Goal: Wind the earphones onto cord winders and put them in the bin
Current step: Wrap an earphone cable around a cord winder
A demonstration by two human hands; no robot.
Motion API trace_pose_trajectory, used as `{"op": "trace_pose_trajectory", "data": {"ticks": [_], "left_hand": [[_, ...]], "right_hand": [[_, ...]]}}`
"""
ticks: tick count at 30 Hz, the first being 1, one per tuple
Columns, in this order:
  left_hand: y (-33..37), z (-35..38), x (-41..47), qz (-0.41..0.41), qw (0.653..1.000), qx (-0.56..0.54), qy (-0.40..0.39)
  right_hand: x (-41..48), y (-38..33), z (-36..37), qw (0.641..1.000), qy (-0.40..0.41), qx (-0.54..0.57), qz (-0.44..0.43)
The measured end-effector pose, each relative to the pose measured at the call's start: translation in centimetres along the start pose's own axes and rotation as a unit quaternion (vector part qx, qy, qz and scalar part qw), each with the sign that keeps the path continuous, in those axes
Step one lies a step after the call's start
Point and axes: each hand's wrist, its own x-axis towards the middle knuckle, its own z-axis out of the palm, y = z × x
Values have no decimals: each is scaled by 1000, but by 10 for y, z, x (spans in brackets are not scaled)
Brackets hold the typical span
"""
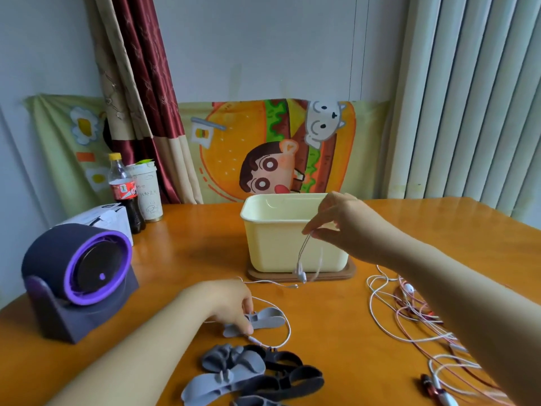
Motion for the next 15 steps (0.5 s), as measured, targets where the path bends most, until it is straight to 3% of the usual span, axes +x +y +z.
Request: {"op": "trace_pose_trajectory", "data": {"ticks": [6, 9, 11, 15], "left_hand": [[-6, -21, -7, 22, 997, -48, 62], [-10, -40, -20, 42, 985, -145, 81], [-10, -50, -27, 75, 964, -244, 78], [4, -55, -35, 161, 885, -431, 78]], "right_hand": [[2, -4, -21, 988, -115, 100, 12], [2, -5, -28, 965, -187, 176, 59], [2, -4, -31, 958, -206, 187, 71], [3, -6, -39, 951, -204, 228, 52]]}}
